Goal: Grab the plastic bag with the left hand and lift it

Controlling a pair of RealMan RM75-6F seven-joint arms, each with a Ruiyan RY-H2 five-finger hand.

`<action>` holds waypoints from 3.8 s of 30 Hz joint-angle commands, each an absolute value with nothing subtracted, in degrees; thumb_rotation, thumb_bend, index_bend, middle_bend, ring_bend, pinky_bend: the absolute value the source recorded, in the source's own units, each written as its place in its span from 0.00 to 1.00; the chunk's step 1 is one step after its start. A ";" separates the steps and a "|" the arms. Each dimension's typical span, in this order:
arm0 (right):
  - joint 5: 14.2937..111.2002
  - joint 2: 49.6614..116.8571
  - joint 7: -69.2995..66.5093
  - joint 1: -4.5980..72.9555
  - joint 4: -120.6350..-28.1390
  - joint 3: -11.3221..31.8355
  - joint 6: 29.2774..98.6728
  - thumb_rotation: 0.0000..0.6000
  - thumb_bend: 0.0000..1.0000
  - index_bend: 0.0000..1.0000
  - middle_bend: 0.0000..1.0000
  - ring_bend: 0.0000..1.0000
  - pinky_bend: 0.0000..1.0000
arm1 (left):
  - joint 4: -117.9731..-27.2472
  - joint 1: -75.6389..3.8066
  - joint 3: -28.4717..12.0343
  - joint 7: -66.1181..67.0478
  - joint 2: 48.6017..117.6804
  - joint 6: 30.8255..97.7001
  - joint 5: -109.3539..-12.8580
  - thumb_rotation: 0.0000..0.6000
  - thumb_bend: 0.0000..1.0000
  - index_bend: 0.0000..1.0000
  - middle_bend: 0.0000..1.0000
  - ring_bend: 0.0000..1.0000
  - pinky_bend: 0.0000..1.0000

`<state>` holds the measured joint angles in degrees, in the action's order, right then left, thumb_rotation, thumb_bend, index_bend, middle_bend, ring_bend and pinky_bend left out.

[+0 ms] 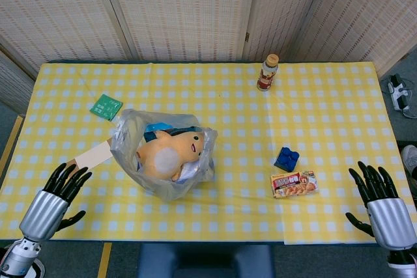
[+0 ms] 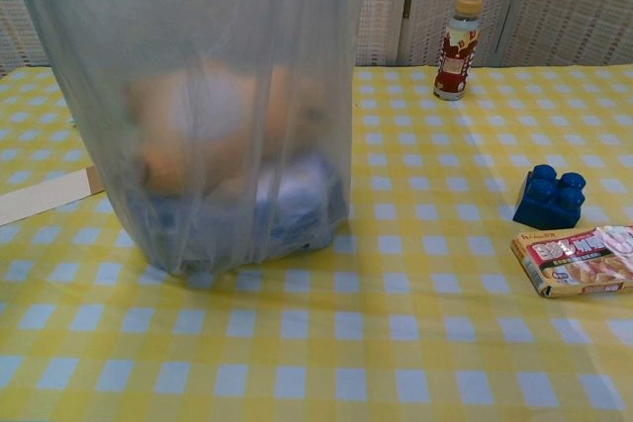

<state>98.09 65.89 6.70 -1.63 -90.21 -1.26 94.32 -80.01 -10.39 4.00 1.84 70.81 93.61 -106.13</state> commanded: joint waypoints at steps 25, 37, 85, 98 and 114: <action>104.32 64.38 2.28 0.90 -90.25 -6.15 88.80 1.00 0.00 0.00 0.00 0.00 0.00 | -75.32 -32.94 13.14 -94.01 59.83 100.29 -117.54 1.00 0.09 0.07 0.04 0.00 0.00; 106.35 63.92 -3.88 2.01 -88.39 -7.56 89.14 1.00 0.00 0.00 0.00 0.00 0.00 | -74.56 -40.39 11.09 -102.68 58.61 95.37 -113.82 1.00 0.09 0.11 0.04 0.00 0.00; 102.18 64.25 -3.97 2.53 -87.67 -6.60 87.64 1.00 0.00 0.00 0.00 0.00 0.00 | -69.28 -45.23 9.01 -104.52 62.87 90.13 -109.58 1.00 0.09 0.15 0.09 0.01 0.00; 102.17 64.19 -4.41 2.64 -87.57 -6.63 87.66 1.00 0.00 0.00 0.00 0.00 0.00 | -72.82 -48.43 9.57 -101.56 62.29 88.20 -111.76 1.00 0.09 0.19 0.18 0.09 0.07; 102.81 63.59 -5.80 2.45 -87.53 -6.95 88.61 1.00 0.00 0.00 0.00 0.00 0.00 | -78.21 -52.50 9.28 -99.05 62.06 83.94 -111.65 1.00 0.09 0.18 0.23 0.12 0.12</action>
